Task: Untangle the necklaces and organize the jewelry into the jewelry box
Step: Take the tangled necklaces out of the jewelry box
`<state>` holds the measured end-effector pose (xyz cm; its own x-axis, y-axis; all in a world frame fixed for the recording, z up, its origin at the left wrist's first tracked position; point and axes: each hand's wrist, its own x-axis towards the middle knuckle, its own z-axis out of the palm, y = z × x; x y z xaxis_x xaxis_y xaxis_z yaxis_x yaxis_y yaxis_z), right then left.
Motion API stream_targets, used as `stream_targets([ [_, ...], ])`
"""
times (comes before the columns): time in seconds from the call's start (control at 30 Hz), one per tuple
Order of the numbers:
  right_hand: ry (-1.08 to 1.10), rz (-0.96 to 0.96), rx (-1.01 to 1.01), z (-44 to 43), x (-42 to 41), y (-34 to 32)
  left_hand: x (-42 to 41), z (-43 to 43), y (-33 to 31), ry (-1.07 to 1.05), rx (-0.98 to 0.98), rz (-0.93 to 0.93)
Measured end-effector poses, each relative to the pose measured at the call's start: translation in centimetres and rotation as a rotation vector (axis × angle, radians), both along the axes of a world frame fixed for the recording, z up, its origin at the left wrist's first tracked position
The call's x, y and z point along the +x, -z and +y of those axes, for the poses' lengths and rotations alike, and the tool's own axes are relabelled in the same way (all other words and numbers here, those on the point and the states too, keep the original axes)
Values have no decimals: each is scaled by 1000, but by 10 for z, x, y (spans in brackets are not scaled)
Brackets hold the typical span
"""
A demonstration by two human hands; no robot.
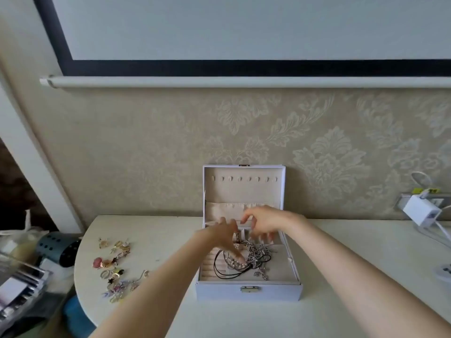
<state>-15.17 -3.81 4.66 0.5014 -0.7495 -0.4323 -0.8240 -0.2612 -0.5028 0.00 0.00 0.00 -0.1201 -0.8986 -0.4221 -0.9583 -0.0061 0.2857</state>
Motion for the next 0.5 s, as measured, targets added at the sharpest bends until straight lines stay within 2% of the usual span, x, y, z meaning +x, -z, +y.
stream_targets([
  [0.1, -102, 199, -12, 10, -5, 11, -4, 11, 10, 26, 12, -80],
  [0.3, -116, 361, -199, 16, -17, 54, -13, 20, 33, -50, -119, -59],
  [0.5, 140, 69, -337, 26, -12, 75, -16, 26, 42, -42, -423, -76],
])
